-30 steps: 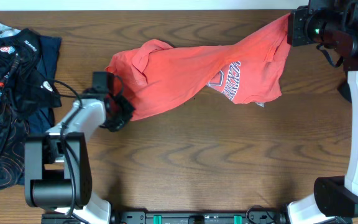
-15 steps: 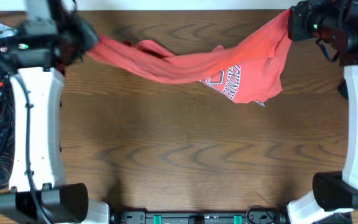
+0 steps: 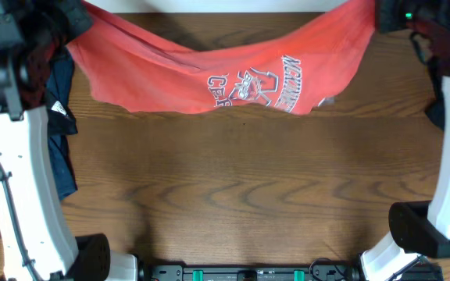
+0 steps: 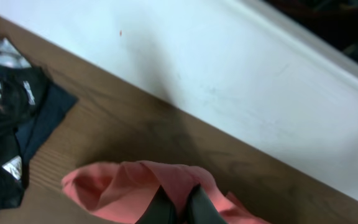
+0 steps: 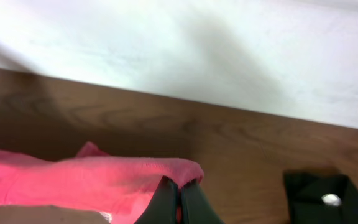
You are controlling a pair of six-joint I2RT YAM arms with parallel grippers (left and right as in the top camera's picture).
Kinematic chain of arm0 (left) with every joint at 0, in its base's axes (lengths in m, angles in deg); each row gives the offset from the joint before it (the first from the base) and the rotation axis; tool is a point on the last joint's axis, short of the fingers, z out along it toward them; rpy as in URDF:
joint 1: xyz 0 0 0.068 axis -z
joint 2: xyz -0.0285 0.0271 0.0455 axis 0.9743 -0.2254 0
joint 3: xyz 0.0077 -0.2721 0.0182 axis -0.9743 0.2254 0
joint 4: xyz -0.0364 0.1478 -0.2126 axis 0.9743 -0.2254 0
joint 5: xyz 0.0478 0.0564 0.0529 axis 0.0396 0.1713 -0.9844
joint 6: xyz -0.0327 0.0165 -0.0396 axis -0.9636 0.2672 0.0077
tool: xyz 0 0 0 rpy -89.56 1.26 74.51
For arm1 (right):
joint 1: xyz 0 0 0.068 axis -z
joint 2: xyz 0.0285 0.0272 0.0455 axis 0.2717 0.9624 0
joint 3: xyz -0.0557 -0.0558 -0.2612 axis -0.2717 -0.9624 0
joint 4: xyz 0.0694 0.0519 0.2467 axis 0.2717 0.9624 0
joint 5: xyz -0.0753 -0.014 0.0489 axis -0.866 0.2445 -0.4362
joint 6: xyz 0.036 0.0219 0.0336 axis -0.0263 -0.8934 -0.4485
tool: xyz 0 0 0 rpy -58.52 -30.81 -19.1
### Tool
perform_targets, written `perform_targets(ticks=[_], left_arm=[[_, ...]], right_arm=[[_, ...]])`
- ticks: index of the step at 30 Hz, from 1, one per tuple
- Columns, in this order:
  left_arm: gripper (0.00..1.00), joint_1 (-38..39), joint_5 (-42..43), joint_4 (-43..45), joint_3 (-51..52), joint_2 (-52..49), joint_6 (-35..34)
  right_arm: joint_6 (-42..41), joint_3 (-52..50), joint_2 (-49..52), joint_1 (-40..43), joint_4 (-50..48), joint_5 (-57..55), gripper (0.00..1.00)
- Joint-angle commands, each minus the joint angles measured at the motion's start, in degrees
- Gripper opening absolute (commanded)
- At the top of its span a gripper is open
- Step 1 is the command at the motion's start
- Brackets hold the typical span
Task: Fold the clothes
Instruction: 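Lift the shirt with both grippers and stretch it apart, swinging it back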
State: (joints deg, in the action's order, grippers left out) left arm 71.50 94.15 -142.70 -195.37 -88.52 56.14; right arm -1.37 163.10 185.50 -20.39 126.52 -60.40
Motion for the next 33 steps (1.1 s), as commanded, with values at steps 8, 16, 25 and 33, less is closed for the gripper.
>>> perform_targets(ticks=[8,16,25,33], left_arm=[[0.06,-0.17,-1.29,-1.81,-2.32,12.96,1.92],[0.06,-0.17,-1.14,-6.19,-2.32,22.71,2.58],[0.06,-0.2,0.79,-11.21,-2.29,26.73,2.64],[0.06,-0.2,0.79,-12.37,-2.29,24.22,2.8]], right_arm=[[-4.35,11.5,-5.29,-1.29,11.93,3.98,0.01],[-5.25,11.54,-13.6,-8.02,13.42,3.52,0.01],[-7.39,11.54,-22.84,-10.34,13.27,-10.62,0.01],[-8.11,11.54,-23.82,-10.34,13.29,-22.82,0.01]])
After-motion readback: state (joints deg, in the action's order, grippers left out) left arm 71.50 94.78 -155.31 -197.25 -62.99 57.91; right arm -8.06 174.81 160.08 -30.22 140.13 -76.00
